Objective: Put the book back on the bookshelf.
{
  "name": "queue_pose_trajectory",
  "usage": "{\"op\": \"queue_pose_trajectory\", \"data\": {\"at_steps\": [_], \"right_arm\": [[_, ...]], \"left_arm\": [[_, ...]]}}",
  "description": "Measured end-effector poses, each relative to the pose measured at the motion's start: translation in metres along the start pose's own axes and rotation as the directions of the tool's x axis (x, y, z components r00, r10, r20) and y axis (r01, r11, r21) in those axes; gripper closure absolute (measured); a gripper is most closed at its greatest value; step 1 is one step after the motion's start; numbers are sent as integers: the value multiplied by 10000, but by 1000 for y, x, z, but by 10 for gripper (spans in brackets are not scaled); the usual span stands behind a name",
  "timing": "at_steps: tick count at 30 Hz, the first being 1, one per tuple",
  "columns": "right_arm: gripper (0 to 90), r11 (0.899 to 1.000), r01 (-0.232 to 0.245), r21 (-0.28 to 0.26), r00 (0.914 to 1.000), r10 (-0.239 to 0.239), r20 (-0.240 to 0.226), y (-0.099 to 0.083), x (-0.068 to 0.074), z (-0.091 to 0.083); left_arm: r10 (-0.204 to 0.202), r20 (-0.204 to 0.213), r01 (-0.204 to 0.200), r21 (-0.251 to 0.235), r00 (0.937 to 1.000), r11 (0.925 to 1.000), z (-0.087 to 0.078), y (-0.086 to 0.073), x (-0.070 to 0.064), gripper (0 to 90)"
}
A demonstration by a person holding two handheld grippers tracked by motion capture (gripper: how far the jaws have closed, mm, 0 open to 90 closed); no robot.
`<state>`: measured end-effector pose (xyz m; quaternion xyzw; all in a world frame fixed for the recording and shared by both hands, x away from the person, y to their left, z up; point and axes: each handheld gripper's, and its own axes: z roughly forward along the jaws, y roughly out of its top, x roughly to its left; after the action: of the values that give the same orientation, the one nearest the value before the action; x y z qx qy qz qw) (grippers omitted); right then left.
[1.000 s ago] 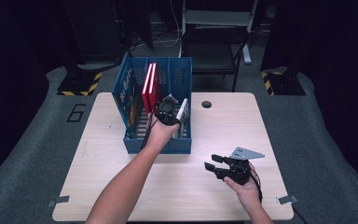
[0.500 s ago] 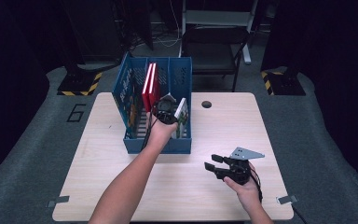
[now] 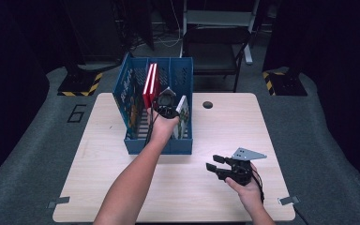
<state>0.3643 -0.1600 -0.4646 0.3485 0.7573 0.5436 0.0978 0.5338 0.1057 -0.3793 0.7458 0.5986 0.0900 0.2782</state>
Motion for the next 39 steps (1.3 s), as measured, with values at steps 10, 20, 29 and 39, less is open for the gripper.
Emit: {"op": "queue_pose_trajectory", "data": {"at_steps": [10,20,29,39], "right_arm": [[490,10000,61,20,10000,-61,-52,0,-1,0],[490,9999,110,30,9999,-110,-64,-1,-1,2],[490,10000,74,18,10000,-74,-53,-1,-2,2],[490,10000,28,28,10000,-28,-40,-1,-2,1]], "left_arm": [[-363,64,364,-191,9993,9992,5,13,3,761],[-382,-58,380,-365,9993,9986,11,19,-2,761],[-434,32,435,-438,9991,9981,14,21,-10,749],[-451,393,469,-442,9982,9979,19,19,-16,725]]}}
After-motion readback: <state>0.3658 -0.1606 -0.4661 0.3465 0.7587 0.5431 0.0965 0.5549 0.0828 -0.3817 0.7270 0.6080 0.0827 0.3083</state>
